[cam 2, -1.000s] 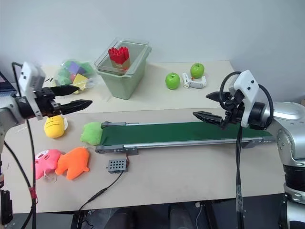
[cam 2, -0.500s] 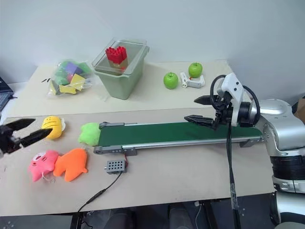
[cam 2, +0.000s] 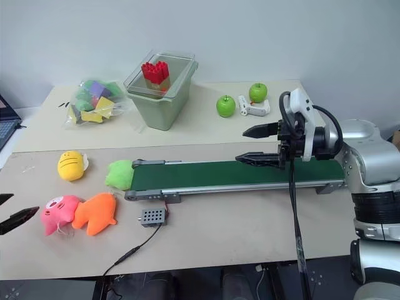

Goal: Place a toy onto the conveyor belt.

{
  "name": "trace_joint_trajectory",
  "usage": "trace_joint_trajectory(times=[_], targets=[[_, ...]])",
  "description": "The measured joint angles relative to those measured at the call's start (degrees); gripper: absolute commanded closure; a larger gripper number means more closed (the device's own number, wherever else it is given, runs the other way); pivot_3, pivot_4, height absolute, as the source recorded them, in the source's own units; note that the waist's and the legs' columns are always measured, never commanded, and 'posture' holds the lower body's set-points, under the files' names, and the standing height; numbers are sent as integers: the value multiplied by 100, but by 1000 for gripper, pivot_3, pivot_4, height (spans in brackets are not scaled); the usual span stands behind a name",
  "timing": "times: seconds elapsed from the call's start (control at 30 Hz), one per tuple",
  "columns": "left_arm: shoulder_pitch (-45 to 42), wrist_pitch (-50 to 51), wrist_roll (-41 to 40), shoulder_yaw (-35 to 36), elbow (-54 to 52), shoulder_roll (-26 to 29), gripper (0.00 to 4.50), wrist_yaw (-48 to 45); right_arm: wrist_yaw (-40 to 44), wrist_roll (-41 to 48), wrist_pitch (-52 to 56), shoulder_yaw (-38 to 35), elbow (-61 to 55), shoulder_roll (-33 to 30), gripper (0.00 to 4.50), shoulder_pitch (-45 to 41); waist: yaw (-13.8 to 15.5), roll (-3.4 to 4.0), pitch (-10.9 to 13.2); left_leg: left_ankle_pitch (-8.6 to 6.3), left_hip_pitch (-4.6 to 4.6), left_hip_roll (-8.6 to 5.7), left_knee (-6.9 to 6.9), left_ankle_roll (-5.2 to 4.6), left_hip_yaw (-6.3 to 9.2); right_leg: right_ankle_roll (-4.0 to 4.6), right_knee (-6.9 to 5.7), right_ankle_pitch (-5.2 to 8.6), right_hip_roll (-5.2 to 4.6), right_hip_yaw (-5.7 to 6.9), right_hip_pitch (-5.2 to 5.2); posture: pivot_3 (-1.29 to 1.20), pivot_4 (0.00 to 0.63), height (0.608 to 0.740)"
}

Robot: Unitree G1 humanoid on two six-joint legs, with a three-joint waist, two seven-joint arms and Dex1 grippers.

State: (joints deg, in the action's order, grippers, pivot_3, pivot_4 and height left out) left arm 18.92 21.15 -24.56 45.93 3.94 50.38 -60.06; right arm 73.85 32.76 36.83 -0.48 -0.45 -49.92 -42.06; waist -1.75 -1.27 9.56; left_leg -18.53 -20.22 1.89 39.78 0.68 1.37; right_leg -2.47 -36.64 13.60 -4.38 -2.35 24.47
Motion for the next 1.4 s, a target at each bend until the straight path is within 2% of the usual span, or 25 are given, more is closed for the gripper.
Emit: trace_joint_trajectory(times=[0.27,0.57,1.03,1.07,1.1,1.3,1.33,1.4], targets=[[-258,-658,257,-611,728,-584,36,353,-168,6,308,3,-152,-6,0,-207,40,0,-1,0,-1,0,1,0,1,0,-2,0,-1,2,2,0,150,740],[-996,-1100,346,-960,1507,-576,36,656,-239,163,727,4,-752,-114,0,-141,78,-1,-1,0,-3,-2,1,0,2,0,-5,-1,-3,4,1,0,150,740],[-1415,-1618,667,-1755,2614,-675,36,699,-314,225,726,-260,-812,-424,0,96,77,6,-6,0,4,-3,2,1,0,0,-4,0,-2,2,-2,0,150,740],[-1458,-1678,680,-1806,2758,-667,562,684,-315,225,724,-270,-814,-443,0,135,78,8,-7,0,5,-3,2,1,0,0,-4,-1,-2,2,-2,0,150,740],[-1519,-1767,696,-1878,2934,-644,725,654,-318,225,721,-284,-813,-456,0,196,78,8,-7,0,6,-3,2,1,0,0,-4,0,-2,2,-2,0,150,740],[-1803,-2001,730,-2015,3421,-445,2901,556,-417,225,717,-307,-841,-457,0,256,45,16,-11,1,18,-2,2,2,0,4,-15,-1,0,-1,-3,0,150,740],[-1843,-2009,728,-2026,3466,-422,3113,552,-440,225,717,-307,-870,-457,0,257,42,16,-11,1,19,-1,2,2,0,5,-18,-2,1,0,-3,0,150,740],[-1897,-2018,733,-2026,3534,-350,3113,568,-488,229,717,-307,-930,-456,0,257,42,15,-11,2,21,0,3,3,2,6,-23,-2,2,0,-3,0,150,740]])
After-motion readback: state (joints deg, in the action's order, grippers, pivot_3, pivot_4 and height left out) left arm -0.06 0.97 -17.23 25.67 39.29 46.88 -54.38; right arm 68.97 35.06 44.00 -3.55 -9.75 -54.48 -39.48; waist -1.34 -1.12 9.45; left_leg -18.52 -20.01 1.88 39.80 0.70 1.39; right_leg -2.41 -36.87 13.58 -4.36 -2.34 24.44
